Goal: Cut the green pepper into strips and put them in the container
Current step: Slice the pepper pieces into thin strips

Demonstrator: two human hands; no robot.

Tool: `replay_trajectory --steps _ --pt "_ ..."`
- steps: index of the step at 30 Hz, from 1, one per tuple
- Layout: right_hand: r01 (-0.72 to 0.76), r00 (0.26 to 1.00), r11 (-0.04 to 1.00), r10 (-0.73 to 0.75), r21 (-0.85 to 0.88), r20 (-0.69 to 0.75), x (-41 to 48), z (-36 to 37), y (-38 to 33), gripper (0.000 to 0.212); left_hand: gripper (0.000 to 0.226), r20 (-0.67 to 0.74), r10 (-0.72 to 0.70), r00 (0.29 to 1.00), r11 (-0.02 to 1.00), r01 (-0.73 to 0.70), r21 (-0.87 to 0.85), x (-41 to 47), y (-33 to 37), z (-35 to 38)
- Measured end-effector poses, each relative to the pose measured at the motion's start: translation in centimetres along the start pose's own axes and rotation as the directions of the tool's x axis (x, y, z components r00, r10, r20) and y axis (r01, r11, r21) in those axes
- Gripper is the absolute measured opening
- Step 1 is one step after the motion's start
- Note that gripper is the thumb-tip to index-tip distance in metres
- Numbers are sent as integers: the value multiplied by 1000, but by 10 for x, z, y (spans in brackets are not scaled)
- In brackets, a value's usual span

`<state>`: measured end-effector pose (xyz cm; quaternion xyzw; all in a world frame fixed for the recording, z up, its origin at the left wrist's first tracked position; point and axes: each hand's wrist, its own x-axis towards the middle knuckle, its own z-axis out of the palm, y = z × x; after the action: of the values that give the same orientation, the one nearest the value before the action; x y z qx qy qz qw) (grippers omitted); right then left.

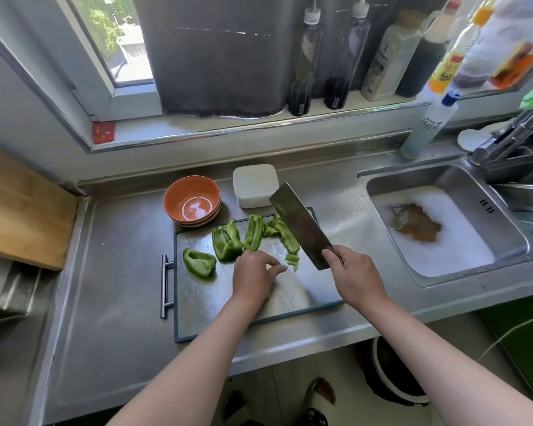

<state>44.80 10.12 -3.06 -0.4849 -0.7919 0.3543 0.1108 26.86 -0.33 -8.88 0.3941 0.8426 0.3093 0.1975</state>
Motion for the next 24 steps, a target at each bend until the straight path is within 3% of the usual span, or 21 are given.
replay_trajectory --steps 2,13,18,21,24 --pt "-6 1000 1000 6 -8 -6 3 -3 7 37 15 57 24 998 997 -28 69 13 5 9" --pt "-3 999 1000 2 13 46 12 -12 34 29 17 227 75 971 993 -94 75 6 16 35" --pt "5 998 1000 -6 7 55 15 -17 40 28 8 166 -163 973 986 169 -18 15 19 18" --pt "11 998 1000 -12 18 59 20 -17 43 30 22 232 -181 956 982 162 96 20 21 14" --pt "10 998 1000 -11 24 58 25 -15 45 32 16 341 -125 932 985 74 157 23 22 10"
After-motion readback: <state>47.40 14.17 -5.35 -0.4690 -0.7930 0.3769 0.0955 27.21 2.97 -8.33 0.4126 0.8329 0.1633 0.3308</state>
